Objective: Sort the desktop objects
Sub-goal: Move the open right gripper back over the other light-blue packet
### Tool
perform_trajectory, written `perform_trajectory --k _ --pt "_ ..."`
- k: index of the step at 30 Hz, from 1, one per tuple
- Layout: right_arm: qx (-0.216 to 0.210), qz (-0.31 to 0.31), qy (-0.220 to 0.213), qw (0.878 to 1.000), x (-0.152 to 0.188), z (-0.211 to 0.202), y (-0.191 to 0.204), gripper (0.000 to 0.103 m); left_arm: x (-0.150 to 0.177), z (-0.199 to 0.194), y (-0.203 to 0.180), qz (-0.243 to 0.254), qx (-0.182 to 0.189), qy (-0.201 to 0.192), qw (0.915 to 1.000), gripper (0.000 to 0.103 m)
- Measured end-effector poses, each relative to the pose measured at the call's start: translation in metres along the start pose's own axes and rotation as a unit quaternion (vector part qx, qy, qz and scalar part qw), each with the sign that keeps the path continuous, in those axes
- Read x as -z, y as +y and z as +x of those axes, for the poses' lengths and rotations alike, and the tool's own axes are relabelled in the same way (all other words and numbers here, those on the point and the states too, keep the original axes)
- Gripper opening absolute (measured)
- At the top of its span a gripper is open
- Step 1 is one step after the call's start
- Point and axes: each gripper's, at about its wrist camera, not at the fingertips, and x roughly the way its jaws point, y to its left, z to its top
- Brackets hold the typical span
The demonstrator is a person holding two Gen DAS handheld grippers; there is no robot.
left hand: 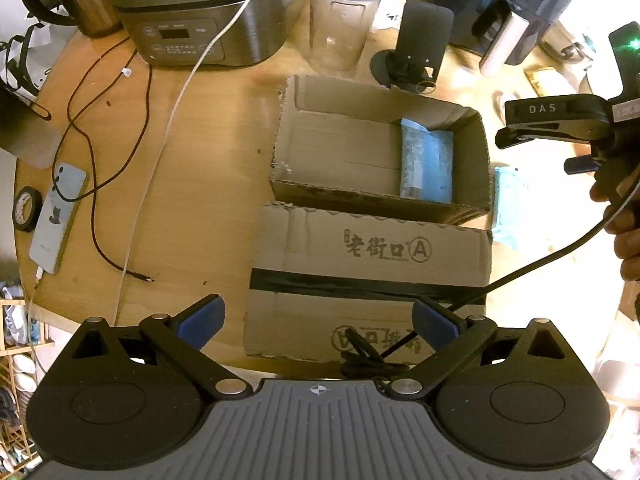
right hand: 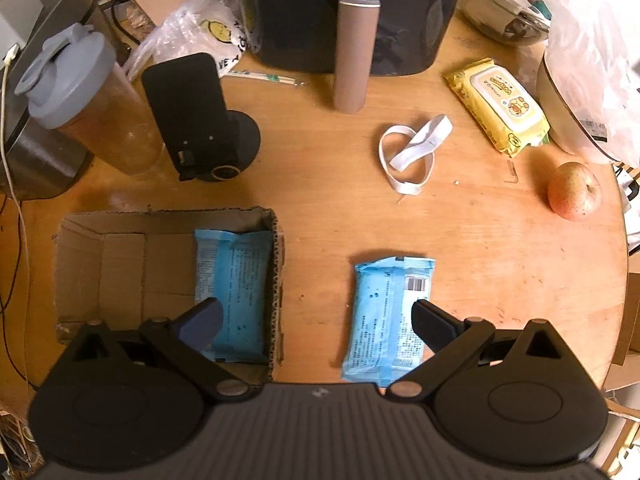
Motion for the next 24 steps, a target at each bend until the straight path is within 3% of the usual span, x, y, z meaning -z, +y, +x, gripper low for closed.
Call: perform_trajectory --k 24 --pt "0.007 0.026 0.004 1.0 0.001 0.004 -0.054 0.103 -0.001 0.007 -0.04 0.024 0.003 0.008 0.9997 0.103"
